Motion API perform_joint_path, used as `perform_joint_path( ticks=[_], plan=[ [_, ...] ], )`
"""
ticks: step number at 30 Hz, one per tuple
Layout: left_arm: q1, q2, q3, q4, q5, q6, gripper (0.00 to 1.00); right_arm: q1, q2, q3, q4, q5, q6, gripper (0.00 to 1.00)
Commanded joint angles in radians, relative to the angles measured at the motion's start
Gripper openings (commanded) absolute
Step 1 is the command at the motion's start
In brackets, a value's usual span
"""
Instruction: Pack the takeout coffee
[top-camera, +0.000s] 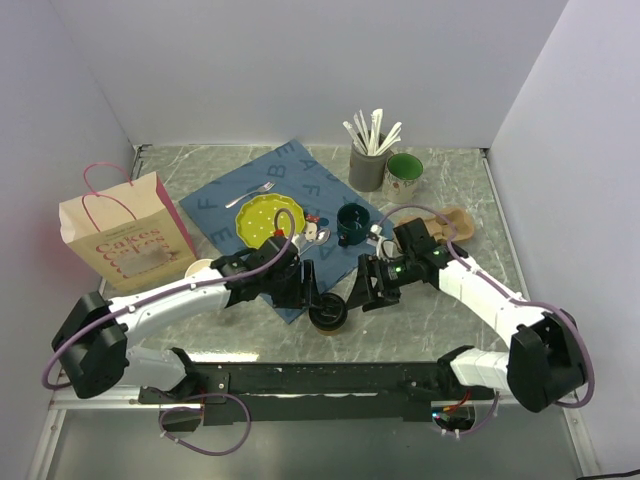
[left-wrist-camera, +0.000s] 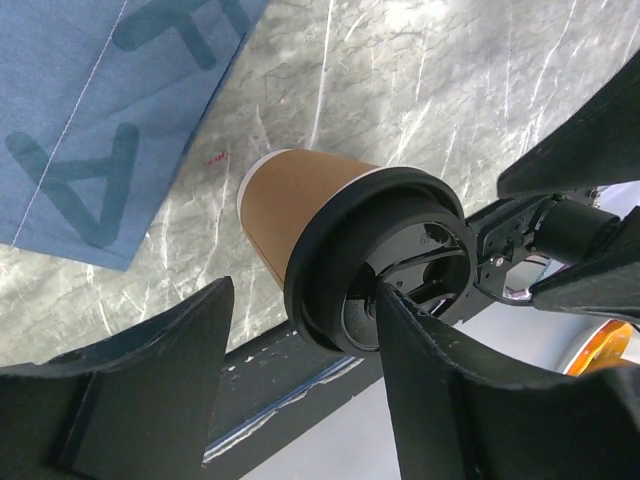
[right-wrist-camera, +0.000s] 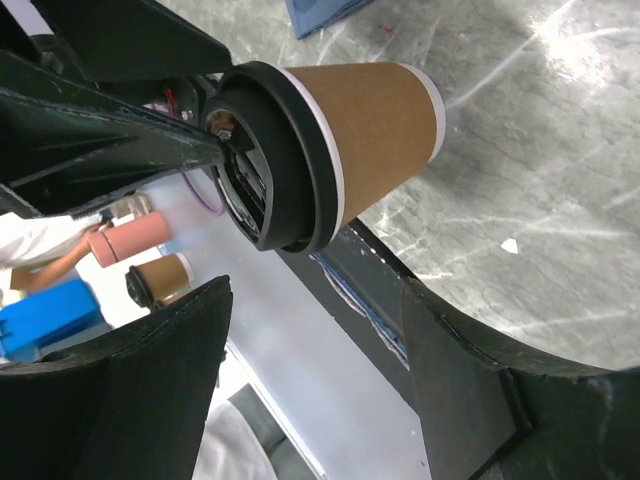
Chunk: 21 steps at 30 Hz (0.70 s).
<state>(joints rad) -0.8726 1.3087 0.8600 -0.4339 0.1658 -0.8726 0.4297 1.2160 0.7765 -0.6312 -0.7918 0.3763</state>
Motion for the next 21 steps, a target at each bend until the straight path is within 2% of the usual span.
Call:
perform_joint_path(
  ticks=[1,7,17,21],
  plan=[
    [0.001,0.018,-0.013,0.047,0.015,0.035,0.63,0.011,0.036,-0.020,0.108,-0.053,0.003,0.74],
    [0.001,0.043,-0.019,0.058,0.029,0.040,0.62,0.021,0.083,-0.028,0.163,-0.075,0.016,0.66],
    [0.001,0.058,-0.029,0.055,0.023,0.038,0.61,0.024,0.076,-0.032,0.151,0.018,0.018,0.40],
    [0.001,0.058,-0.035,0.057,0.024,0.034,0.61,0.024,0.039,-0.031,0.149,0.023,0.030,0.37]
  ],
)
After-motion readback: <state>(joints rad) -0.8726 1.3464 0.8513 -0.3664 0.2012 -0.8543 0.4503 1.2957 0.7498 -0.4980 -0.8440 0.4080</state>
